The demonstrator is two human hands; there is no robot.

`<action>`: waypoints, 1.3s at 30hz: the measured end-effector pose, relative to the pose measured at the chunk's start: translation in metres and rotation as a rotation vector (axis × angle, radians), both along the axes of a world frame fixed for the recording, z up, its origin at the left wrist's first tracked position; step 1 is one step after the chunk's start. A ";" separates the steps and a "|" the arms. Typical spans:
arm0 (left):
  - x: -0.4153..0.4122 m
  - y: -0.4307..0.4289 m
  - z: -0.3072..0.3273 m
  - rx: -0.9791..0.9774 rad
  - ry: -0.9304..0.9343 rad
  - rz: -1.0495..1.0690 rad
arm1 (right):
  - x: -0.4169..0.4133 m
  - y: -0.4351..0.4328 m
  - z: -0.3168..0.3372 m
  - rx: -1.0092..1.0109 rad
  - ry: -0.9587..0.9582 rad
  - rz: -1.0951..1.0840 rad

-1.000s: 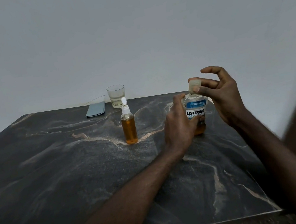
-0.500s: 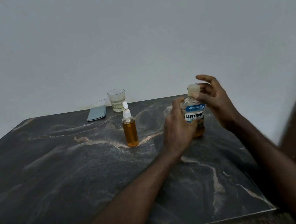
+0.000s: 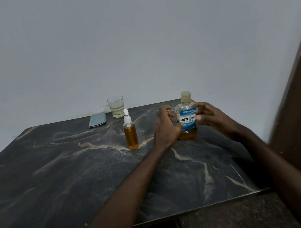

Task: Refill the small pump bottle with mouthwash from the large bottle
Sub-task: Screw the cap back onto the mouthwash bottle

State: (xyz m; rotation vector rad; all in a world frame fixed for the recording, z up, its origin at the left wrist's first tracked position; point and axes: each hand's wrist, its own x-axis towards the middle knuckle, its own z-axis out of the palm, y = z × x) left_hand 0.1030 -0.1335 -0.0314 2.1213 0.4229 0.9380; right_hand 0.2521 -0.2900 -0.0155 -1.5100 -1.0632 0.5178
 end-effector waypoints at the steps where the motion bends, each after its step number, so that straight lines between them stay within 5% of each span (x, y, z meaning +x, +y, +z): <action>1: 0.000 0.001 -0.002 0.023 0.022 0.006 | -0.002 -0.002 -0.003 -0.032 -0.032 -0.011; 17: 0.016 -0.019 -0.034 0.046 0.124 0.156 | -0.031 0.003 -0.024 -0.040 -0.227 -0.428; 28: 0.071 -0.049 -0.015 0.003 0.194 -0.152 | -0.008 -0.023 -0.025 -0.058 -0.236 -0.644; 39: 0.086 -0.035 -0.021 0.060 0.196 0.029 | 0.034 -0.025 -0.031 -0.088 -0.234 -0.524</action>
